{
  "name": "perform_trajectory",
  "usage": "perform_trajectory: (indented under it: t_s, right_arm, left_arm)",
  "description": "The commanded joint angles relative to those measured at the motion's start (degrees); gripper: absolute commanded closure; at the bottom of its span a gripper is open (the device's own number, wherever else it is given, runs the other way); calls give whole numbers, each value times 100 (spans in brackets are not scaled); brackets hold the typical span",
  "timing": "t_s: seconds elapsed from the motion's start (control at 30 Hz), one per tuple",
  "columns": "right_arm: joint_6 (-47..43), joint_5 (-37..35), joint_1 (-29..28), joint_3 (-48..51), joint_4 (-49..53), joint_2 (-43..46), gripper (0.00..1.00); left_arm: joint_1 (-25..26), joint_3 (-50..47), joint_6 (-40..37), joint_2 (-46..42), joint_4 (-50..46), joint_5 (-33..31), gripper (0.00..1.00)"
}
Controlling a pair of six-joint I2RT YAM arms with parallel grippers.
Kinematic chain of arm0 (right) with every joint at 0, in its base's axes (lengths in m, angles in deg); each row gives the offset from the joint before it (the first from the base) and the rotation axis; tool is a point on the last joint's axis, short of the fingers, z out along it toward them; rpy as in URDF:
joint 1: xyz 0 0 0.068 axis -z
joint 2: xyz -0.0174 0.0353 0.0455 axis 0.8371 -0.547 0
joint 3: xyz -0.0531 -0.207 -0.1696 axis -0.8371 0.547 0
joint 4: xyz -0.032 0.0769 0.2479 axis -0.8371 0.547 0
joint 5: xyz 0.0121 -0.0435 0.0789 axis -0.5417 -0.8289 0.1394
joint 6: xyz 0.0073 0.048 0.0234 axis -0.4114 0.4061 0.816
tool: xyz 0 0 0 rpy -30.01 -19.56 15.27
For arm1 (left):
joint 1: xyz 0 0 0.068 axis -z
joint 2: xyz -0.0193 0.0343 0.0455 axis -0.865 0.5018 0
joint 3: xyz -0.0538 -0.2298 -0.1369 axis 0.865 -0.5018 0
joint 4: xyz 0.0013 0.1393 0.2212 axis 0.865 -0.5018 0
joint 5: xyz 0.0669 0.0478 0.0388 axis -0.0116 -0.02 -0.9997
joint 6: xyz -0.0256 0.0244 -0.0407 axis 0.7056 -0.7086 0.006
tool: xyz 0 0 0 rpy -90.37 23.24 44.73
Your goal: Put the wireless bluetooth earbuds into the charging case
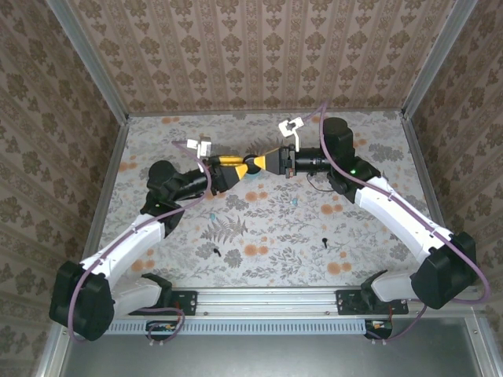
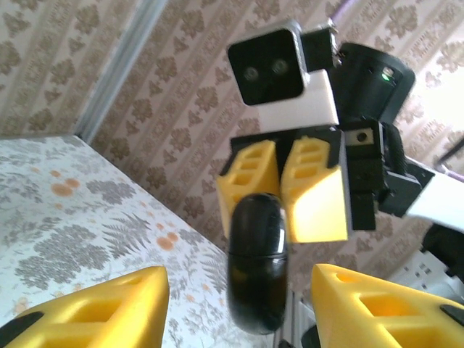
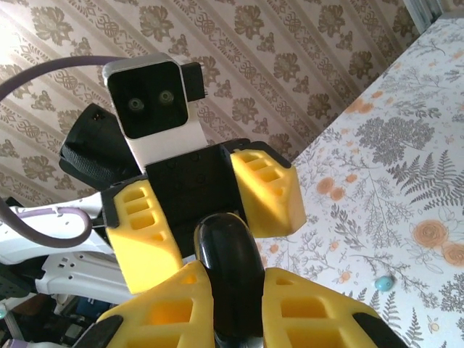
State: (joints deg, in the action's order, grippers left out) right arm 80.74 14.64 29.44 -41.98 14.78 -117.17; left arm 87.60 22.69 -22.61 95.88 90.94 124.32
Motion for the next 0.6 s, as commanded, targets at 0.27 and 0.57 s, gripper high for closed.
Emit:
perform_trajectory:
  t_s: [0.27,0.57]
  right_arm:
    - [-153,218,-22,-117,62,279,96]
    - [-158,236,-54,70,-6,355,97]
  left_arm:
    - [251,386,-222,251,124,829,53]
    - [277,406,-239,233,123,703,61]
